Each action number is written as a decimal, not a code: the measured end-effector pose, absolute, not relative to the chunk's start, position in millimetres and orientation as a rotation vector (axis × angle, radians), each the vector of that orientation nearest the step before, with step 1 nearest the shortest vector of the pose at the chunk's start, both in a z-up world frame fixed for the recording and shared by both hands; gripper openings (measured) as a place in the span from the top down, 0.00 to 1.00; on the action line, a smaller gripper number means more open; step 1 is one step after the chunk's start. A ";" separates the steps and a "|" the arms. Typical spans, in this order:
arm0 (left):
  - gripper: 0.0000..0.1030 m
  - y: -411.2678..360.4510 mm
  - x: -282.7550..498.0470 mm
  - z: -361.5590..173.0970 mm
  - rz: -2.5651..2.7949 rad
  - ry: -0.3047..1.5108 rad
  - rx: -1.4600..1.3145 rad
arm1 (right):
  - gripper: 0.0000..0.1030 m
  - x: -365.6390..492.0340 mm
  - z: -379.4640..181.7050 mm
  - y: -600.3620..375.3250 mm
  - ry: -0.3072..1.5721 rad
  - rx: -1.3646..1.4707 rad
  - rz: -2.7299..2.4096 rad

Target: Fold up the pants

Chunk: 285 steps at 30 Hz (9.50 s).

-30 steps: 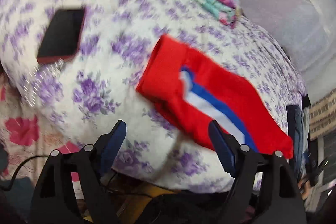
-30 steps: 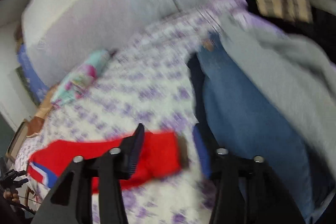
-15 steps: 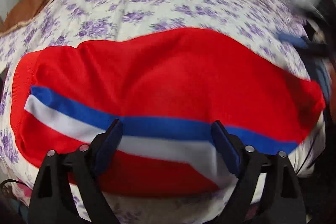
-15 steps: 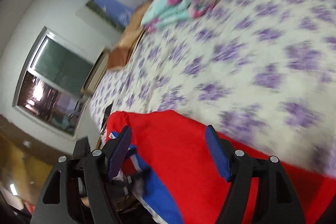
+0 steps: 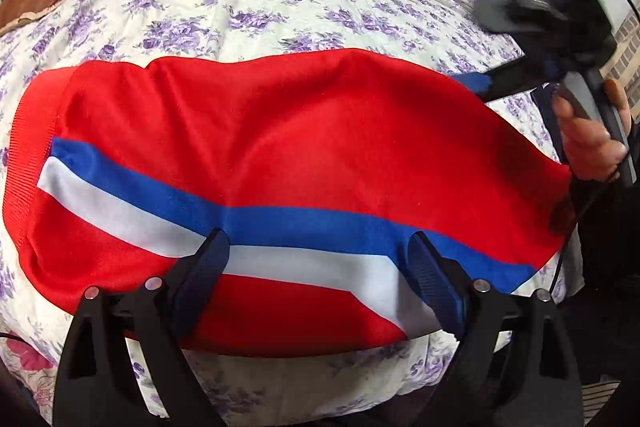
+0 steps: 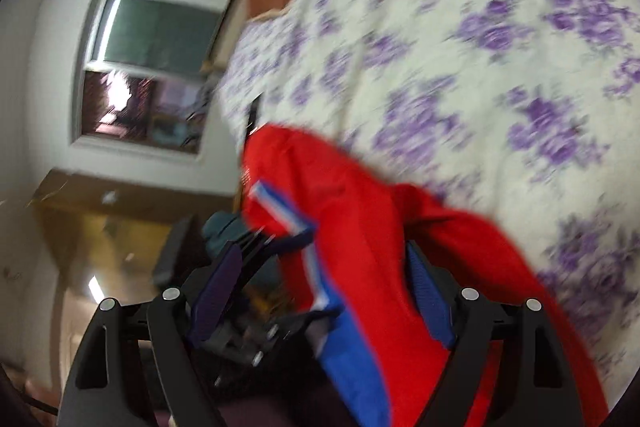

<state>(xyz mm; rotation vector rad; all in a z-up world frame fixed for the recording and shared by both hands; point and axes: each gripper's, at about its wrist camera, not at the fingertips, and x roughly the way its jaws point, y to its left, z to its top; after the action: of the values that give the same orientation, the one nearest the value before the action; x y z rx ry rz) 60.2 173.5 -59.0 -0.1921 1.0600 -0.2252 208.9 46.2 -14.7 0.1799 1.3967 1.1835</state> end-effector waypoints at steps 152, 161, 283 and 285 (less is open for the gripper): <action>0.10 251.2 -15.9 -43.0 -0.190 0.858 -0.648 | 0.79 9.4 -25.8 58.2 0.487 -0.660 0.527; 0.09 303.3 -18.5 -69.0 -0.095 0.835 -0.930 | 0.31 -27.9 -33.9 56.8 0.397 -0.571 0.669; 0.04 46.5 111.9 -78.5 -0.664 1.113 -0.323 | 0.58 65.7 -79.7 -159.7 1.045 0.568 0.800; 0.04 36.6 109.0 -80.4 -0.664 1.106 -0.281 | 0.56 64.7 -78.3 -158.9 1.037 0.567 0.817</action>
<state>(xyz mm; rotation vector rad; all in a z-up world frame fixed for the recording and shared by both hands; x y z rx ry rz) 109.0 36.6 -80.4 -0.2812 1.1059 -0.6643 64.7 -158.9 -78.3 0.5674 1.0371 0.8169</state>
